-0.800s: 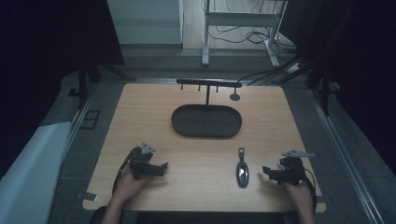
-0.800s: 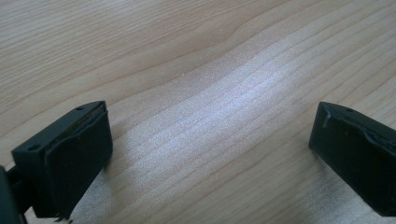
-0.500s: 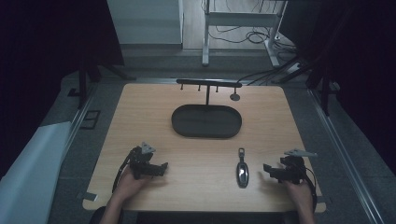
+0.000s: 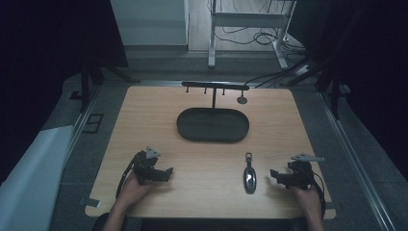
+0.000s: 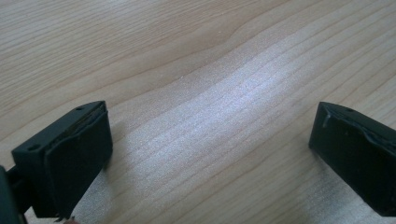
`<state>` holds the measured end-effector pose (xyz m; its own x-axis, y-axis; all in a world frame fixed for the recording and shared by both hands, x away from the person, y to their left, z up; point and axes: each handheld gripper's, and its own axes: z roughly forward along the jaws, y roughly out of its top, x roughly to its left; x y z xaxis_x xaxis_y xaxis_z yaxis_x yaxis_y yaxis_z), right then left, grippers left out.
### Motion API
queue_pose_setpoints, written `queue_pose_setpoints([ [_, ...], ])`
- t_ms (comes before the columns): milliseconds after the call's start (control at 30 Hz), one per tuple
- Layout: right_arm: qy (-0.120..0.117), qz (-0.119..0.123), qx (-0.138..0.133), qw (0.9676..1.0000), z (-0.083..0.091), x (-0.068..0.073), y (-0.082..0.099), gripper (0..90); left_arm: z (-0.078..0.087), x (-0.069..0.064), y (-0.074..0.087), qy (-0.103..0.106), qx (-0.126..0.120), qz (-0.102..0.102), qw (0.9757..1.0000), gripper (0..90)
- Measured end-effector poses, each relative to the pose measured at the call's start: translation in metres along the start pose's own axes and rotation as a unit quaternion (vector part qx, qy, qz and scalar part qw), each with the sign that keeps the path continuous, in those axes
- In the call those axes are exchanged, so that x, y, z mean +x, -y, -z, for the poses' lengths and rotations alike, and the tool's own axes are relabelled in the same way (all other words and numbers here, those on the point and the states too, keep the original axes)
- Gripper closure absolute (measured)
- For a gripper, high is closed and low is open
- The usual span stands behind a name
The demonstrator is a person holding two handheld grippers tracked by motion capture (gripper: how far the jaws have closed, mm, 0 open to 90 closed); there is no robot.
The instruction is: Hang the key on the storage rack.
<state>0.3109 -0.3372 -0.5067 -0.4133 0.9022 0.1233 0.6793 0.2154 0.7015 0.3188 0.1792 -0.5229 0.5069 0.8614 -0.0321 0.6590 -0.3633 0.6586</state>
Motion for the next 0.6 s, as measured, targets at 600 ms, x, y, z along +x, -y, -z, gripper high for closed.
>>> queue_pose_setpoints([
  [600,0.023,0.038,0.041,0.9982,-0.001,0.012,-0.012,12.9,0.0,0.0,0.0,-0.001,0.0,0.001,1.0,0.0],
])
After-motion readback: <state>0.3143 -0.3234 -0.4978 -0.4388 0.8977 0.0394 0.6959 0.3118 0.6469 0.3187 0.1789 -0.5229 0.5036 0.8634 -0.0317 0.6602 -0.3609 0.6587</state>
